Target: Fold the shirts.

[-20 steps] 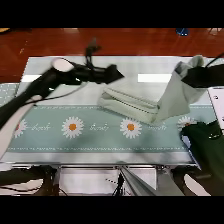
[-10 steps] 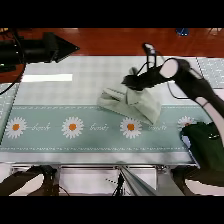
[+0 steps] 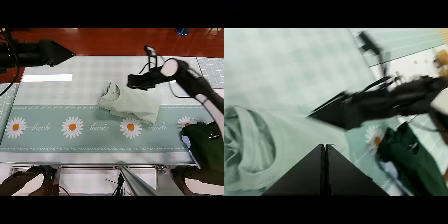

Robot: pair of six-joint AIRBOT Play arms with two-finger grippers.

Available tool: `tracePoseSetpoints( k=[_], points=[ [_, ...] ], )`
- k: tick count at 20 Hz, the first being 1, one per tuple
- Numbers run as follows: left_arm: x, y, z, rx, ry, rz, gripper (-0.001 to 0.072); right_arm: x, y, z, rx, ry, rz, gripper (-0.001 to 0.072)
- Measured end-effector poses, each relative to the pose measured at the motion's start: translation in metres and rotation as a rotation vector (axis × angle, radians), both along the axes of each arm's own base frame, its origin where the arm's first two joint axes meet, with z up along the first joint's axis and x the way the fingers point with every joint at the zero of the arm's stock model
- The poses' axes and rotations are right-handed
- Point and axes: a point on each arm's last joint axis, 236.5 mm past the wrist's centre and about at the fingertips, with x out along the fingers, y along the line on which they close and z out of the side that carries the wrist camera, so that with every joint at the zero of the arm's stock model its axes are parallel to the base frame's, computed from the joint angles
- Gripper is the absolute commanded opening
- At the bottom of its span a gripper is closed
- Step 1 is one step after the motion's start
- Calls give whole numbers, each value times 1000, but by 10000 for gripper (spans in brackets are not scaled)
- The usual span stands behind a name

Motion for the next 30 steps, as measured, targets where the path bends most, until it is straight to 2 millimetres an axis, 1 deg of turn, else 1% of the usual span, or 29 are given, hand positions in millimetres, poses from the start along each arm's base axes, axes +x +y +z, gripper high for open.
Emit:
tracePoseSetpoints(
  k=[2,3,4,5,6,7,8,9,10,12,15,19,20,22,23,25,26,28,29,30],
  points=[
    [2,6,-8,47,-1,9,34,-11,-78,7,-169,33,-29,440],
    [2,9,-12,69,0,13,34,-21,-119,8,-239,68,-59,443],
    [2,12,-16,89,2,15,34,-33,-153,9,-278,108,-94,519],
    [3,16,-20,110,3,20,37,-46,-180,7,-284,148,-136,584],
    [4,21,-24,135,5,28,85,-62,-199,1,-258,198,-178,594],
    [5,26,-29,163,11,35,209,-78,-206,-8,-204,247,-207,596],
    [6,31,-34,189,21,48,361,-91,-207,-18,-129,284,-233,596],
    [7,37,-40,219,33,65,462,-103,-203,-30,-57,321,-248,596],
    [7,43,-46,250,48,77,476,-110,-195,-40,15,338,-258,596],
    [6,56,-58,308,79,104,476,-116,-172,-59,150,341,-281,596],
    [2,69,-71,371,127,128,475,-108,-143,-79,277,287,-338,595],
    [-4,77,-80,402,179,145,475,-93,-114,-104,309,235,-382,587],
    [-4,78,-81,403,189,150,475,-89,-106,-109,317,232,-389,520],
    [-5,79,-82,404,200,157,475,-83,-88,-118,337,228,-407,142],
    [-5,80,-83,406,201,159,475,-81,-81,-122,344,230,-412,25],
    [-5,80,-83,406,205,162,475,-73,-75,-119,354,206,-414,24],
    [-5,81,-83,406,208,164,475,-68,-75,-112,359,186,-401,25],
    [-6,81,-84,407,210,164,475,-57,-81,-84,373,124,-364,24],
    [-5,81,-84,407,212,164,475,-51,-89,-63,369,80,-338,24],
    [-5,81,-86,407,217,165,475,-45,-102,-36,359,23,-324,25]
  ],
)
